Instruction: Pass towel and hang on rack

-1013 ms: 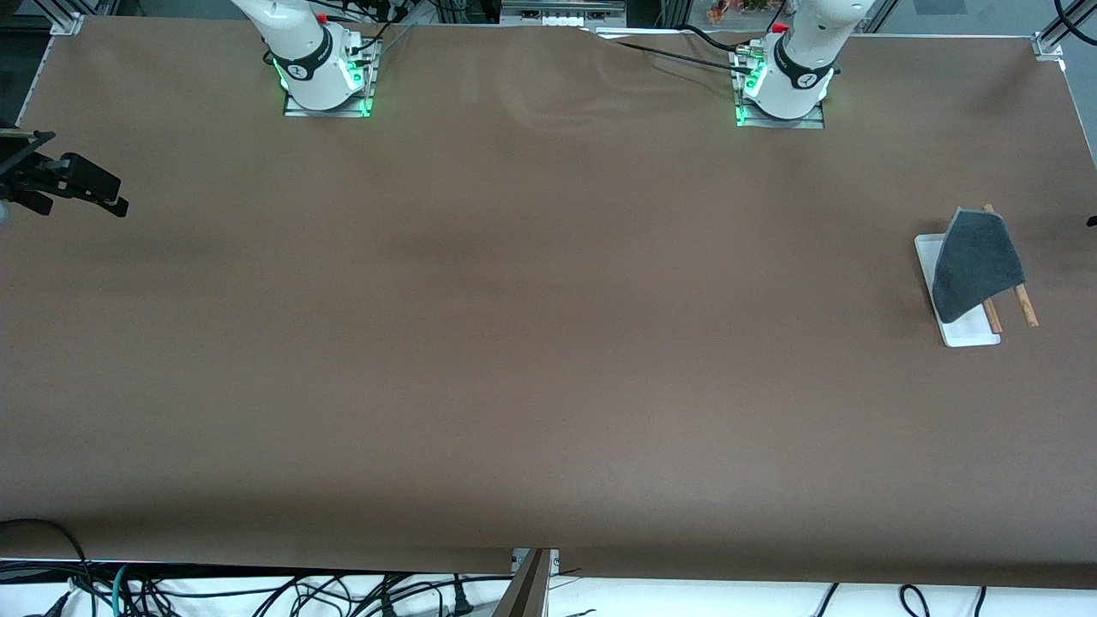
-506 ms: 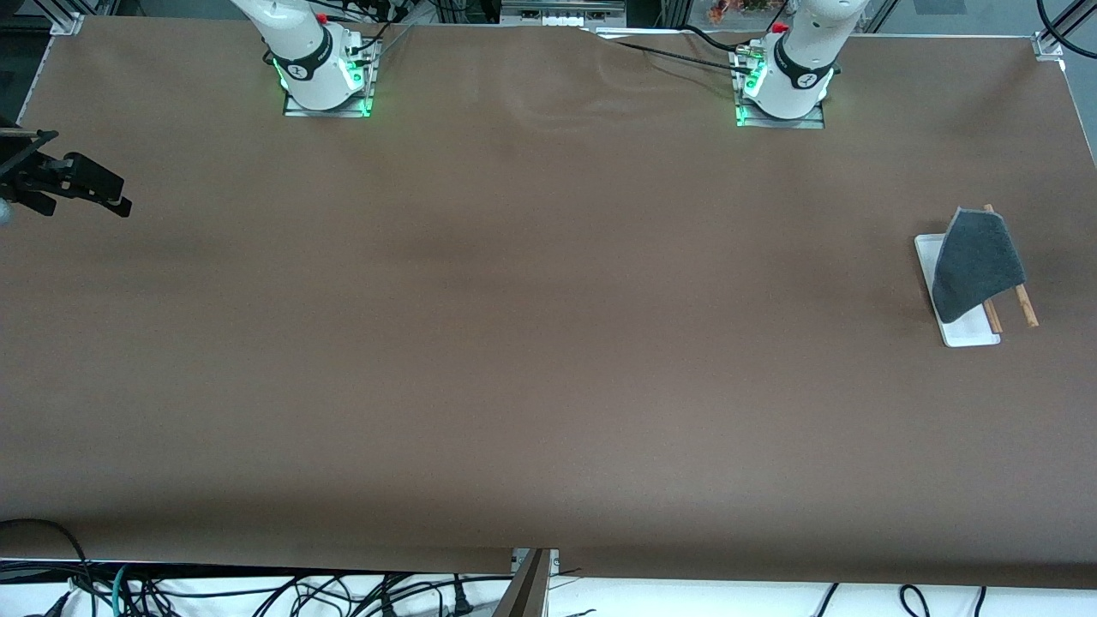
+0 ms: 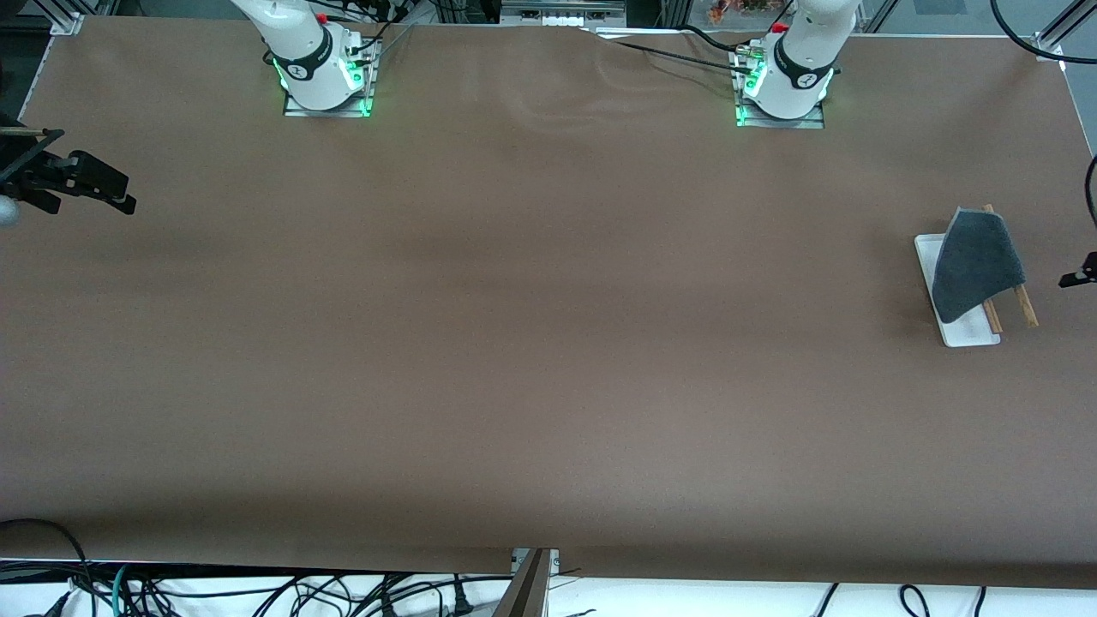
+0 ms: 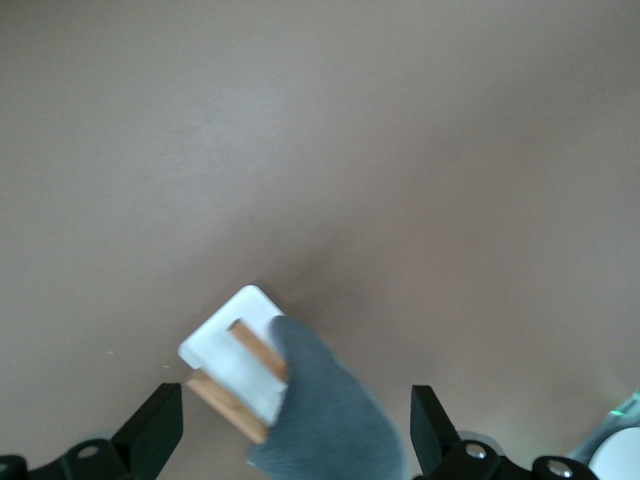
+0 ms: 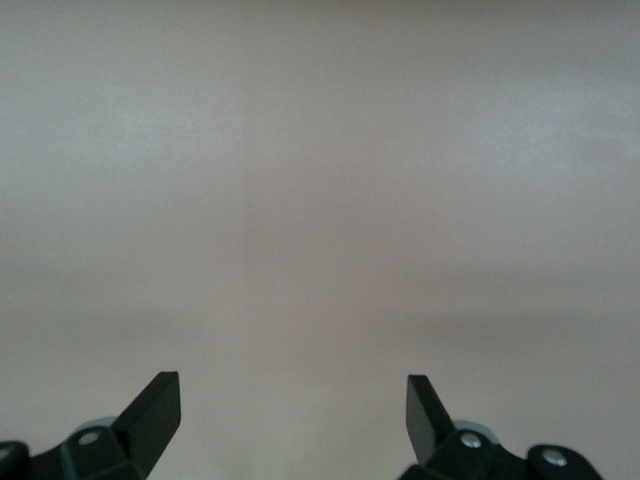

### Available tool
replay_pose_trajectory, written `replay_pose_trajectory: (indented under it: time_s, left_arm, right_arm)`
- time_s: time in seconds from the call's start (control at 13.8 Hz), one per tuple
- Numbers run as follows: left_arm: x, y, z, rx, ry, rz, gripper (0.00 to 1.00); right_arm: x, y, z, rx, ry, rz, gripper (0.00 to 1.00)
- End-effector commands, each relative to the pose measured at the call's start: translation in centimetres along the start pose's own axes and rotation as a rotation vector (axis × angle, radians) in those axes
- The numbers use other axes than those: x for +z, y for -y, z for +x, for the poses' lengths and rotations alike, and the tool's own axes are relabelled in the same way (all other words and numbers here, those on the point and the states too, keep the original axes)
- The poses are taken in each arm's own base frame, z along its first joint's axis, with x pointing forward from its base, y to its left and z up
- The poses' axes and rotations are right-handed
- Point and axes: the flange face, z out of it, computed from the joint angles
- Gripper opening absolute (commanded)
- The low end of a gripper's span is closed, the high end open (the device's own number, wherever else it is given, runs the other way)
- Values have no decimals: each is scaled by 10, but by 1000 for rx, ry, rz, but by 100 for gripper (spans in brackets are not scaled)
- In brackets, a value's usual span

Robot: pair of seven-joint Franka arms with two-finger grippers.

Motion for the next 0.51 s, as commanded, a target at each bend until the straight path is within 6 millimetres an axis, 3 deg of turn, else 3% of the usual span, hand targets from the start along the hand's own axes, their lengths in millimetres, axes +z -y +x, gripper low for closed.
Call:
replay_pose_trajectory:
  time_s: [0.0, 0.22, 0.43]
  left_arm:
    - [-21, -40, 22, -76, 75, 24, 100]
    - [-33, -96, 51, -154, 109, 65, 100]
    - [-42, -155, 60, -222, 138, 127, 100]
  right_arm:
    - [-8, 3, -2, -16, 1, 14, 100]
    - [-8, 3, -1, -15, 0, 13, 100]
    - [-8, 3, -2, -15, 1, 14, 100]
